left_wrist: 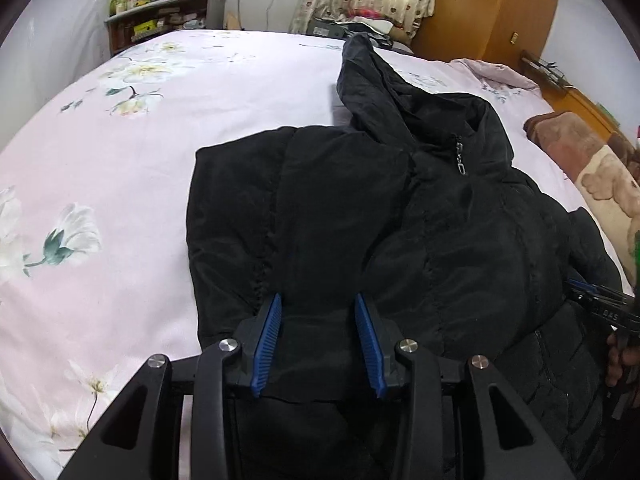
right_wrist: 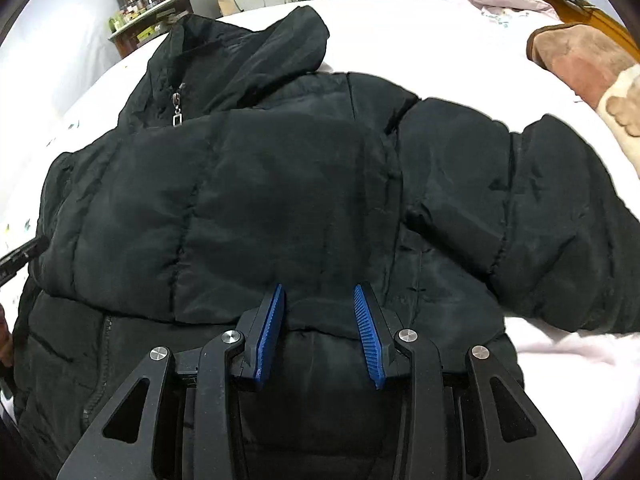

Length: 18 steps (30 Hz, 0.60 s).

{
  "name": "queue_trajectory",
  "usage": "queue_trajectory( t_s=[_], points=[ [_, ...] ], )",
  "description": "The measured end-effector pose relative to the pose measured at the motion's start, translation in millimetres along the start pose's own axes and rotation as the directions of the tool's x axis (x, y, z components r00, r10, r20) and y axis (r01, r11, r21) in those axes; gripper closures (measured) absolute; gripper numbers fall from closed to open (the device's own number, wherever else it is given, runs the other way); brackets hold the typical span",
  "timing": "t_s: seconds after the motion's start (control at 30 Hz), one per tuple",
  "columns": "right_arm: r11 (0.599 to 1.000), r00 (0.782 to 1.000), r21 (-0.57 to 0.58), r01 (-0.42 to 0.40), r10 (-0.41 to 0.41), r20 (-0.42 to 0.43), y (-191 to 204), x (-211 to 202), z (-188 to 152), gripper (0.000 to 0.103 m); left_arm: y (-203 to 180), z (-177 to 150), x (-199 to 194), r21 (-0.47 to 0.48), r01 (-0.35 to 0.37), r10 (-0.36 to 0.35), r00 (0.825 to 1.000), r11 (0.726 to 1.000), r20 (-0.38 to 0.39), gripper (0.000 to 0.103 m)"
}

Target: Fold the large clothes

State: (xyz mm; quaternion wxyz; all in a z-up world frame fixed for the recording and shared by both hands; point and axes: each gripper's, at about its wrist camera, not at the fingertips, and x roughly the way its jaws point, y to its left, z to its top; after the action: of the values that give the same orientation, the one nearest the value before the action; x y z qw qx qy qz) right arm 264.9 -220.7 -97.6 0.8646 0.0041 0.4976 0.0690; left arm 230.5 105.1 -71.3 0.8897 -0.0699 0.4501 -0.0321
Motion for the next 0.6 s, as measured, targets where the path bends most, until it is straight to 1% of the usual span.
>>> queue_trajectory(
  t_s=[0.07, 0.17, 0.23, 0.33, 0.4, 0.43, 0.6],
  points=[
    [1.000, 1.000, 0.003, 0.010, -0.010, -0.003, 1.1, -9.3, -0.1, 0.066, -4.1, 2.2, -6.8, 0.001, -0.015, 0.015, 1.000, 1.000, -0.008, 0.063],
    [1.000, 1.000, 0.021, -0.005, 0.005, 0.009, -0.3, -27.0, 0.7, 0.066, -13.9, 4.0, -27.3, 0.005, 0.013, -0.013, 1.000, 1.000, -0.001, 0.063],
    [0.999, 0.999, 0.045, -0.025, 0.023, 0.037, -3.7, -51.2, -9.4, 0.064, -23.1, -0.5, -48.4, 0.005, 0.025, -0.025, 1.000, 1.000, 0.016, 0.063],
    [0.996, 0.996, 0.076, -0.044, 0.039, 0.078, -10.9, -89.7, -31.6, 0.064, -37.7, -16.7, -85.3, 0.013, 0.064, -0.065, 0.997, 0.998, 0.051, 0.063],
    [0.994, 0.995, 0.095, -0.049, 0.040, 0.095, -13.8, -108.3, -43.6, 0.064, -47.1, -29.1, -106.5, 0.015, 0.088, -0.089, 0.994, 0.996, 0.065, 0.063],
    [0.993, 0.994, 0.107, -0.047, 0.036, 0.108, -16.4, -122.3, -54.3, 0.064, -51.4, -36.7, -118.7, 0.016, 0.099, -0.100, 0.992, 0.995, 0.071, 0.063],
    [0.989, 0.991, 0.145, -0.021, 0.001, 0.134, -20.6, -159.6, -82.6, 0.064, -70.4, -64.3, -156.9, 0.020, 0.127, -0.128, 0.989, 0.992, 0.070, 0.063]
  ],
)
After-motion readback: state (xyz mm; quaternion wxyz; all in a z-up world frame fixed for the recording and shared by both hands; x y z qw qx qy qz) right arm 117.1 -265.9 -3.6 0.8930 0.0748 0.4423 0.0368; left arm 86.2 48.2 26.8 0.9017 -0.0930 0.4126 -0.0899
